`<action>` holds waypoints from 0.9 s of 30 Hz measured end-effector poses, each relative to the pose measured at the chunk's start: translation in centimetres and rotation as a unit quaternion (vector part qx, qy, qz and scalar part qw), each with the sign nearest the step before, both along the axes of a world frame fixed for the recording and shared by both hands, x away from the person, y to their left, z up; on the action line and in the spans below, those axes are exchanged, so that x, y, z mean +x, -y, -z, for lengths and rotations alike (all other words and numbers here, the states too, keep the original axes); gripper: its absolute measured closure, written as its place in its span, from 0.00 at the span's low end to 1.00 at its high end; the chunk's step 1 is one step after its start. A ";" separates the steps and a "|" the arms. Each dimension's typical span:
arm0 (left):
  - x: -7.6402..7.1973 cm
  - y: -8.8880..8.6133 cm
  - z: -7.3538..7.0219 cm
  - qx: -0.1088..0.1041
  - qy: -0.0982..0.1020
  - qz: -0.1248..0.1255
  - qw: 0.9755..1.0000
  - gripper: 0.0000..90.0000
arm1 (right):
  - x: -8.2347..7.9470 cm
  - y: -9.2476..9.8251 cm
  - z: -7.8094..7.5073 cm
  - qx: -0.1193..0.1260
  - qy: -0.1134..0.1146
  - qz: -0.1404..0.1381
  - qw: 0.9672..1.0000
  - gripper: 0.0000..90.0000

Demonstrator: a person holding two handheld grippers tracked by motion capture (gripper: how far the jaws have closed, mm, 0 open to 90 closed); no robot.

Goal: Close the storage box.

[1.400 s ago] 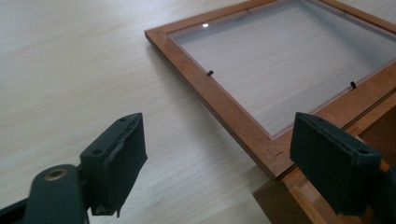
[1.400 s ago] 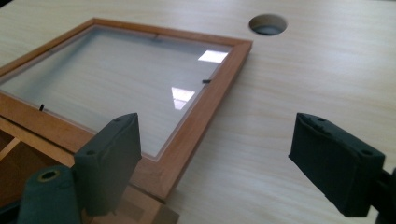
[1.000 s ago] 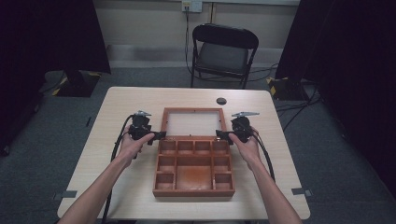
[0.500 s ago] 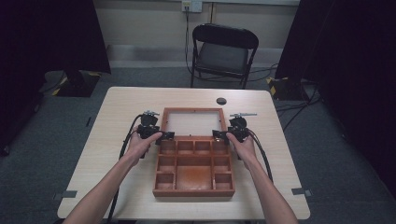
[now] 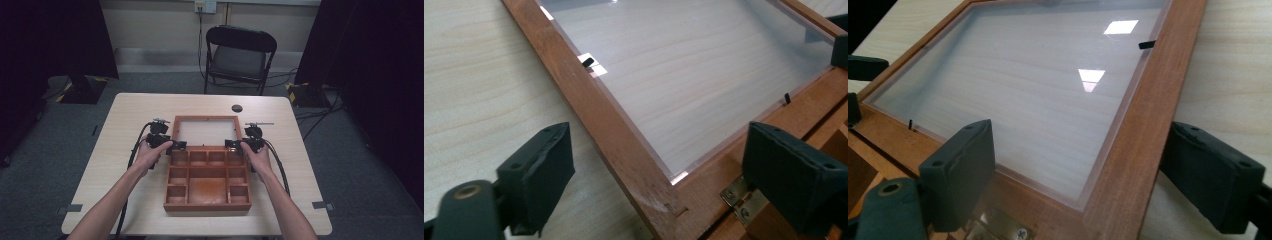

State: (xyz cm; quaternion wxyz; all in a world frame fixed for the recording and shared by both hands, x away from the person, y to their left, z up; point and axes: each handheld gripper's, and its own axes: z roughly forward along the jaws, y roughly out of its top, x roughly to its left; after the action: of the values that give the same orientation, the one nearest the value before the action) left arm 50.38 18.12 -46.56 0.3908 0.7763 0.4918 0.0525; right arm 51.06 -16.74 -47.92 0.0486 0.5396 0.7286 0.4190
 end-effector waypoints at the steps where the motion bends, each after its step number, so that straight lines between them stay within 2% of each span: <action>1: 0.0 0.0 0.1 -0.003 0.001 0.000 1.000 0.13 | 0.0 0.0 0.1 0.005 -0.001 -0.002 1.000 0.15; 4: 0.1 0.1 0.3 -0.009 0.001 0.002 1.000 0.12 | 0.1 -0.1 0.2 0.010 -0.001 -0.003 1.000 0.14; 7: 0.3 0.0 0.5 -0.011 -0.010 -0.005 1.000 0.07 | 0.1 -0.1 0.3 0.012 -0.002 -0.005 1.000 0.15; 11: 0.7 -0.3 0.9 -0.030 -0.032 -0.010 0.999 0.03 | 0.1 -0.1 0.2 0.011 0.000 -0.004 1.000 0.15; 16: 0.7 -0.1 0.9 -0.036 -0.035 -0.004 0.999 0.05 | 0.0 0.0 0.1 0.012 0.007 -0.007 1.000 0.16; 17: 0.8 0.0 0.8 -0.036 -0.035 0.003 0.999 0.06 | 0.0 0.0 0.1 0.012 0.006 -0.005 1.000 0.16; 20: 0.7 0.2 0.7 -0.033 -0.032 0.005 0.999 0.07 | 0.0 0.0 0.0 0.009 0.012 -0.006 1.000 0.16; 23: 0.7 0.2 0.7 -0.041 -0.035 0.006 0.999 0.10 | -0.1 0.0 -0.2 0.001 0.024 -0.010 1.000 0.17; 24: 0.7 0.2 0.7 -0.037 -0.029 0.005 0.999 0.10 | -0.1 0.0 -0.2 0.000 0.026 -0.010 1.000 0.18; 27: 0.7 0.3 0.6 -0.034 -0.028 0.006 0.999 0.10 | -0.2 0.1 -0.3 -0.001 0.029 -0.010 1.000 0.19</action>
State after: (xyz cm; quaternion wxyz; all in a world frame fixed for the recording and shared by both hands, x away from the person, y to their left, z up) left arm 51.04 17.82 -47.13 0.4032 0.7666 0.4997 0.0112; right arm 50.90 -16.79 -47.63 0.0661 0.5197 0.7327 0.4343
